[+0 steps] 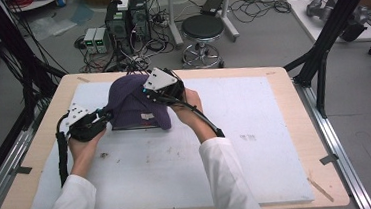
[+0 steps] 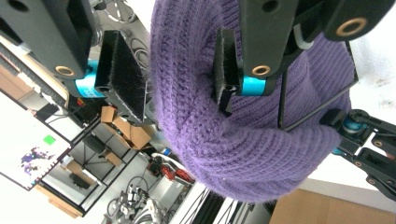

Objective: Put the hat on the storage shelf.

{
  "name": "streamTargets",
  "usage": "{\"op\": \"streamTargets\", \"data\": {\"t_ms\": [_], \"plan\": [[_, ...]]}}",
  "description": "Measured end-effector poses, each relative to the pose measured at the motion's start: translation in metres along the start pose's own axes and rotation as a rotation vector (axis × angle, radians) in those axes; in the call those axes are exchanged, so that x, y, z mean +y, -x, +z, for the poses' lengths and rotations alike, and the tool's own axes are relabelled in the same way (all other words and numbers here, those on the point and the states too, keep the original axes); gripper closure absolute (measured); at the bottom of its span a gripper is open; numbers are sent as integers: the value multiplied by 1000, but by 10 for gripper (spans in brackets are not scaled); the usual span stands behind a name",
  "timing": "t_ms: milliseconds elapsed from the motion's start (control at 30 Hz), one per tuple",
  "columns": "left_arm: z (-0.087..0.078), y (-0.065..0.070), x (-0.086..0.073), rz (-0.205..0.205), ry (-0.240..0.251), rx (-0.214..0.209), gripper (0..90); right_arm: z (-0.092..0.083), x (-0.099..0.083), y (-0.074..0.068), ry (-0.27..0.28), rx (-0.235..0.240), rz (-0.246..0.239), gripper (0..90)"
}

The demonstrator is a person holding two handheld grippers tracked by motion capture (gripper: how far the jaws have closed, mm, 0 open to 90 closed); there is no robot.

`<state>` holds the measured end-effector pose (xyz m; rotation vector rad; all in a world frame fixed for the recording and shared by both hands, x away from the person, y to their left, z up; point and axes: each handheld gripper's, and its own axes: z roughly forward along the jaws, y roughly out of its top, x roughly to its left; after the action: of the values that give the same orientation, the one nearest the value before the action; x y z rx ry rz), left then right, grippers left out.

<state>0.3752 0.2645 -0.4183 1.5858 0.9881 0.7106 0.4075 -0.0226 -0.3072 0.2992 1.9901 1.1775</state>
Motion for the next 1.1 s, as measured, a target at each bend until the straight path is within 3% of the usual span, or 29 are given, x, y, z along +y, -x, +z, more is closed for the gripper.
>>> {"op": "streamTargets", "data": {"t_ms": [200, 300, 367, 467, 767, 1100], "plan": [[-2, 0, 1, -27, 11, -12, 584, -1, -2, 6, -30, 36, 104, 251], [-3, 1, 1, -26, 9, -8, 515, -3, -3, 8, -46, 64, 113, 188], [-3, 2, 2, -27, 15, -14, 489, -5, -3, 9, -48, 57, 104, 116], [-4, 4, 3, -30, 24, -7, 412, -8, -2, 9, -45, 73, 85, 116], [-9, 5, 6, -24, 36, -1, 353, -13, -7, 9, -120, 162, 54, 116], [-19, 5, 9, -6, 52, 17, 304, -34, -28, 20, -110, 121, 121, 116]]}}
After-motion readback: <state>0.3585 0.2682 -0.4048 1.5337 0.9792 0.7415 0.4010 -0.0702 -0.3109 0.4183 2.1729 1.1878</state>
